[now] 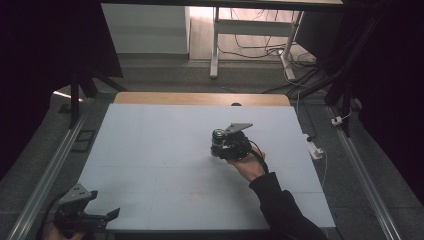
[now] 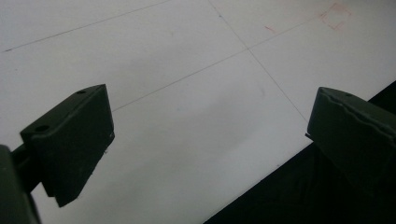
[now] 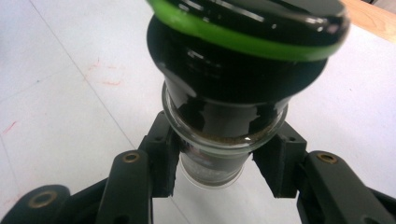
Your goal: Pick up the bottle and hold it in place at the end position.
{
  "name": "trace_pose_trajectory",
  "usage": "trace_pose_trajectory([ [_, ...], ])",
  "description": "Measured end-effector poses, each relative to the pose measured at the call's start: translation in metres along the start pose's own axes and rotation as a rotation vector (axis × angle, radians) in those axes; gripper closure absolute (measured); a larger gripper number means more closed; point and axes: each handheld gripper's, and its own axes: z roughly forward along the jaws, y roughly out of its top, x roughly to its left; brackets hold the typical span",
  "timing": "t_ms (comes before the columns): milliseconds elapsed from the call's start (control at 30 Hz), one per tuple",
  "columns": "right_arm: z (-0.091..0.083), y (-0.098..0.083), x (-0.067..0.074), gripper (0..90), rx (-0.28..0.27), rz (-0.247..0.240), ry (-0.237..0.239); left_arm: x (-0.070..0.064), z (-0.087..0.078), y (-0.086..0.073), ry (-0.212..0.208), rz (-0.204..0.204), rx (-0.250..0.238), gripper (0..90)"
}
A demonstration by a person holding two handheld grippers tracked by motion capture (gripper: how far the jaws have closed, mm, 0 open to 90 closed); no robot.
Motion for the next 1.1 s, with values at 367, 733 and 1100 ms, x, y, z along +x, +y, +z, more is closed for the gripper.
trace_pose_trajectory([
  [367, 0.023, 0.014, 0.006, 52.4, 0.007, -0.023, 0.005, 0.000, 0.000, 0.000, -0.001, -0.001, 0.000, 1.5],
  [733, 0.044, 0.019, 0.007, 52.4, 0.016, -0.027, -0.013, 0.000, 0.000, 0.000, -0.001, 0.000, 0.000, 1.6],
  [1100, 0.058, 0.013, 0.011, 52.5, 0.017, -0.042, -0.039, 0.000, 0.000, -0.001, -0.002, -0.001, 0.000, 1.6],
])
